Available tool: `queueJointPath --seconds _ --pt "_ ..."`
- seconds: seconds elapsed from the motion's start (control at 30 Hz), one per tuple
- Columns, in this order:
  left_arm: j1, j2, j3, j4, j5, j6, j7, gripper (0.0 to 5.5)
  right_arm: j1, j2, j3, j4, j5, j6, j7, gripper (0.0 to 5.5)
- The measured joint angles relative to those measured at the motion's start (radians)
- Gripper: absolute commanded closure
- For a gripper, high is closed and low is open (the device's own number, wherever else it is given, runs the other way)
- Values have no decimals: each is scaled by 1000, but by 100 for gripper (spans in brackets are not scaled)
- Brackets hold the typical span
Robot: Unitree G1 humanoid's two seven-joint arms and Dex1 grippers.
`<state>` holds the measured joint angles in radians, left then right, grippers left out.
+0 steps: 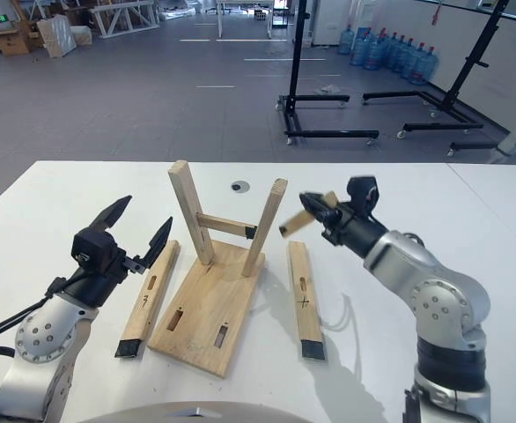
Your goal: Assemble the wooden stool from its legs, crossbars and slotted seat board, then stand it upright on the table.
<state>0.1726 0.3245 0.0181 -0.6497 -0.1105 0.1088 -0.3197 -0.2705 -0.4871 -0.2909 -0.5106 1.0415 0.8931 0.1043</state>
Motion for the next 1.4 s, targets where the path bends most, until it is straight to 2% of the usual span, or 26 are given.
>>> queueJointPath --seconds 0.07,0.1,0.2,0.33,0.43,0.57,0.63,0.7,0.77,0.87,0.93,1.03,1.13,1.2,1.4 --pt "-47 8 12 44 -23 -9 -26 158 -24 -41 5 -12 -110 -50 -12 511" --pt "-69 10 16 65 -34 -14 -34 158 -65 -35 49 36 -202 -113 -18 511" --pt "-150 15 14 131 -62 -30 -77 158 -207 78 182 358 -478 -345 -82 511" --pt "-240 20 14 224 -102 -47 -134 158 -378 190 257 764 -731 -529 -210 511" --pt "-292 20 11 281 -113 -66 -161 158 -479 250 282 904 -843 -671 -252 511" --pt "-320 20 10 307 -116 -80 -179 158 -468 309 275 905 -868 -691 -272 511" --pt "-320 19 12 304 -114 -83 -177 158 -405 314 251 806 -859 -619 -276 511" --pt "-289 16 15 282 -112 -85 -162 158 -256 294 249 593 -804 -472 -216 511" --pt "-256 13 17 256 -108 -86 -138 158 -159 234 243 422 -717 -290 -138 511" --pt "-187 -8 18 201 -96 -85 -95 158 -109 137 165 282 -563 23 -54 511" --pt "-125 -26 19 146 -69 -84 -50 158 -92 40 104 216 -466 235 12 511" --pt "-11 -67 19 33 -17 -66 36 158 -42 -183 47 94 -305 553 184 511" --pt "54 -96 13 -25 21 -56 88 158 -34 -292 47 71 -235 661 295 511" --pt "76 -112 -4 -45 43 -54 108 158 -48 -318 47 75 -216 687 338 511" --pt "124 -120 -16 -121 42 -22 125 158 -112 -184 42 101 -227 659 313 511"
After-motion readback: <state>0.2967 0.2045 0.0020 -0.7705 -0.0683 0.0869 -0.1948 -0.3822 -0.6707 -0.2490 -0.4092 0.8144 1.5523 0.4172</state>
